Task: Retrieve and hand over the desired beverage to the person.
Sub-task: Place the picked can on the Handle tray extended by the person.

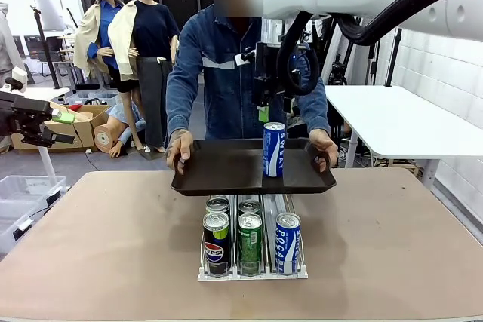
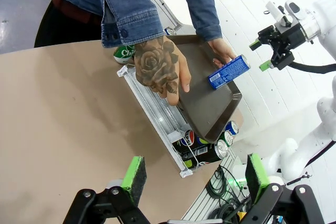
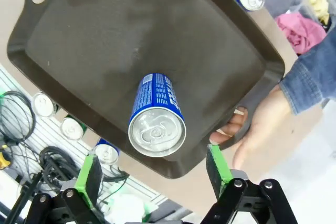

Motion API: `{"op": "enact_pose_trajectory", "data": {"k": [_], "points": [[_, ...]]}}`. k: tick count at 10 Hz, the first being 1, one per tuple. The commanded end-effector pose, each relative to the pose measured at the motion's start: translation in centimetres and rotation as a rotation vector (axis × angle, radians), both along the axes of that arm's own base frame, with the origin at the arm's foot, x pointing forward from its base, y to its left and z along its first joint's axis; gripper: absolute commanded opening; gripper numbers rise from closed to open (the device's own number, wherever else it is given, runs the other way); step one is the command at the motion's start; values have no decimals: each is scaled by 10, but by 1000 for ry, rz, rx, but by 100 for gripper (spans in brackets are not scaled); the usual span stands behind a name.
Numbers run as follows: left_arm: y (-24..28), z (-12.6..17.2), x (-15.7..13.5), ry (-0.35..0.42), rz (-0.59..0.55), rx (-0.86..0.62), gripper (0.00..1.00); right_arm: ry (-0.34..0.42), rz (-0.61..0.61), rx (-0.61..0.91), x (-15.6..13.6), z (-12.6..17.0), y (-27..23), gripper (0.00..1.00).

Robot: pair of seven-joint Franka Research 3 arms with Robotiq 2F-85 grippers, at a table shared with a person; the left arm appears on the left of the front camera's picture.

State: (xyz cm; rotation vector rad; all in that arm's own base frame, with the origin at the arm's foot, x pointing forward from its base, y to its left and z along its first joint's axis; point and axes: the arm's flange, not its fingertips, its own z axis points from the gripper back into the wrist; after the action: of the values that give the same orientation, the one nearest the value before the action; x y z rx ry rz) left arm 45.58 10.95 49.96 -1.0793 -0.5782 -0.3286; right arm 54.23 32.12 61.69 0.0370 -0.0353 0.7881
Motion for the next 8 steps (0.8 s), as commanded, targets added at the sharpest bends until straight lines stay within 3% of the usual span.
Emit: {"op": "enact_pose_trajectory", "data": {"k": [1,8], "points": [[1,2,-1,-2,2,-8,100,12,11,-23,2,0,-1,100],[1,2,-1,-2,2,-8,100,-1,0,-1,-1,2,-1,100]]}}
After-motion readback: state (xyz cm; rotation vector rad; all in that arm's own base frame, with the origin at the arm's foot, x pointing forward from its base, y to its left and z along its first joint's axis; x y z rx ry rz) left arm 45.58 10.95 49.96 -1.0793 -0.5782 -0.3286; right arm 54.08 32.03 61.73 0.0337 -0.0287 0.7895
